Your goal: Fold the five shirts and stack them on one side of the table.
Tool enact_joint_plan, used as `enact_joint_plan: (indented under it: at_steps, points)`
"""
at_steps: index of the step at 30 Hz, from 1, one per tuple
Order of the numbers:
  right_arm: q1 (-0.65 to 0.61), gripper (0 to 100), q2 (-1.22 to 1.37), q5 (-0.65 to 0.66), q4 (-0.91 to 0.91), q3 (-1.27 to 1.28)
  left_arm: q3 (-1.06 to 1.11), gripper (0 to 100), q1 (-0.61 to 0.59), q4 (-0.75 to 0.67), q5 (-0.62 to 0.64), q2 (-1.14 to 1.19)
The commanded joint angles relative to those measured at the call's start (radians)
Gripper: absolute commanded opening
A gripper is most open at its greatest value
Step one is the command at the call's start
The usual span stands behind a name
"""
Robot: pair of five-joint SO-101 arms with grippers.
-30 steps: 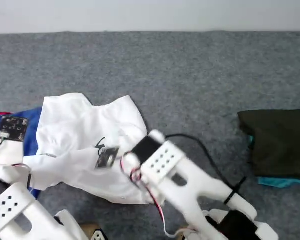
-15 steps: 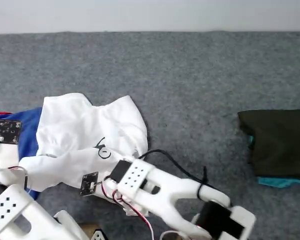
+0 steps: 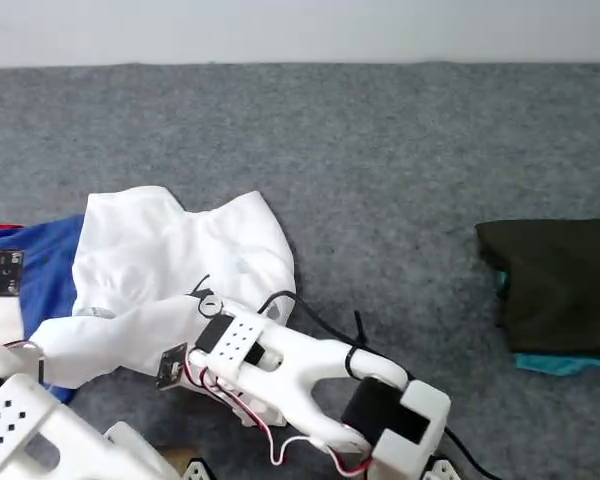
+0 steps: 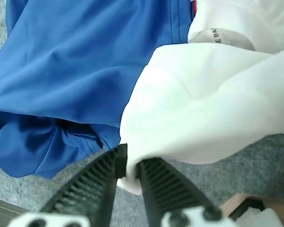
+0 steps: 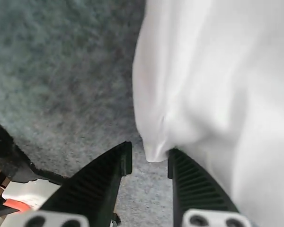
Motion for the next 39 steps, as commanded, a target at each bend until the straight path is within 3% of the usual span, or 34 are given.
enact_joint_plan:
  at_steps: [1, 5, 10, 16, 22, 34, 39]
  points:
    - [-0.005, 14.7, 0.021, 0.012, 0.01, -0.061, -0.004, 1, -0.006, -0.02, -0.015, -0.018]
    - [-0.005, 13.0, 0.036, 0.012, 0.027, -0.069, -0.005, 1, -0.006, -0.02, -0.015, -0.018]
    - [-0.008, 1.3, 0.068, 0.012, 0.021, -0.069, -0.005, 1, -0.006, -0.02, -0.015, -0.018]
    - [-0.007, 1.0, 0.068, 0.011, 0.033, -0.083, -0.005, 1, -0.006, -0.02, -0.015, -0.018]
    - [0.002, 1.0, 0.045, 0.012, 0.185, -0.219, -0.01, 1, -0.005, -0.02, -0.015, -0.018]
    - [0.354, 1.0, -0.194, 0.094, 0.321, -0.324, -0.107, 1, 0.005, -0.018, -0.011, -0.018]
    - [0.455, 1.0, -0.311, 0.095, 0.334, -0.324, -0.117, 1, 0.092, -0.003, 0.018, -0.018]
